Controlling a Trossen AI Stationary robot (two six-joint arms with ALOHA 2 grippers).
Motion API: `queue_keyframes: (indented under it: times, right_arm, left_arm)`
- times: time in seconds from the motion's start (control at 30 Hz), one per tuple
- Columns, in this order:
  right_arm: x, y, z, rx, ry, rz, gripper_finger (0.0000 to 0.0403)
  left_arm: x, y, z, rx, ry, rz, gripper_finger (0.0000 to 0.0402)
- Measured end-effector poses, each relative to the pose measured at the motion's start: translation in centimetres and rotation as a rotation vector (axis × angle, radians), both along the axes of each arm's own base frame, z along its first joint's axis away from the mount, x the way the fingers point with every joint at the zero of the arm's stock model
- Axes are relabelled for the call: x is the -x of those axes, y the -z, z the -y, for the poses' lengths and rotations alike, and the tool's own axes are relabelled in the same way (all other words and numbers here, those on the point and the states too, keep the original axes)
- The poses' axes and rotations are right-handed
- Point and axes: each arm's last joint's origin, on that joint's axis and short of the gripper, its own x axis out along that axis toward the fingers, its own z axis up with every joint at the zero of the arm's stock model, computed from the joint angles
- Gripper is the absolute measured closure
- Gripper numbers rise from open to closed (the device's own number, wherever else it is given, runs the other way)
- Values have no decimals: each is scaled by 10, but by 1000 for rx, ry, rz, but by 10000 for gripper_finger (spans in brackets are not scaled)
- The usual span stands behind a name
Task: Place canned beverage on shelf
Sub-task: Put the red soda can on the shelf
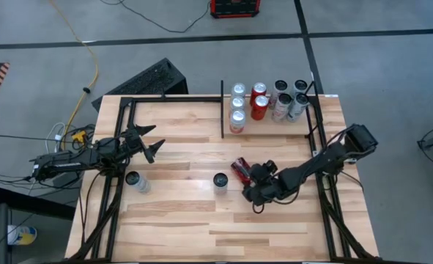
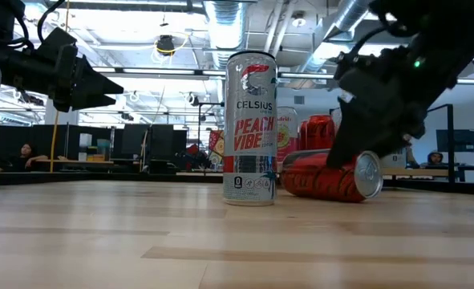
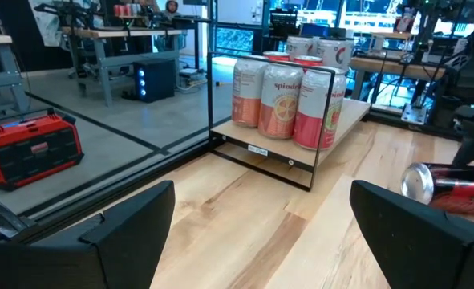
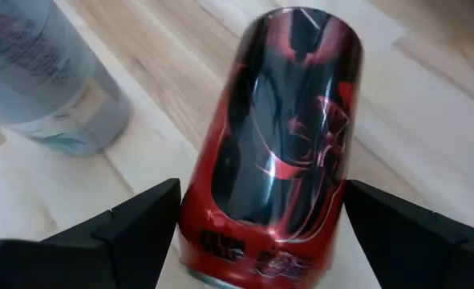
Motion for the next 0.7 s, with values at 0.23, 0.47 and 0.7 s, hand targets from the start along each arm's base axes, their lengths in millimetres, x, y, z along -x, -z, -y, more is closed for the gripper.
queue_keyframes:
  times: [0.23, 0.47, 0.7]
  right_arm:
    - [-5, 27, 9, -39, 73, -89, 31]
    - [-8, 29, 12, -61, 75, -102, 34]
    - [-9, 15, 13, 10, -23, -116, 67]
  left_arm:
    - [0, 0, 0, 0, 0, 0, 40]
    - [0, 0, 0, 0, 0, 0, 40]
    - [0, 0, 0, 0, 1, 0, 40]
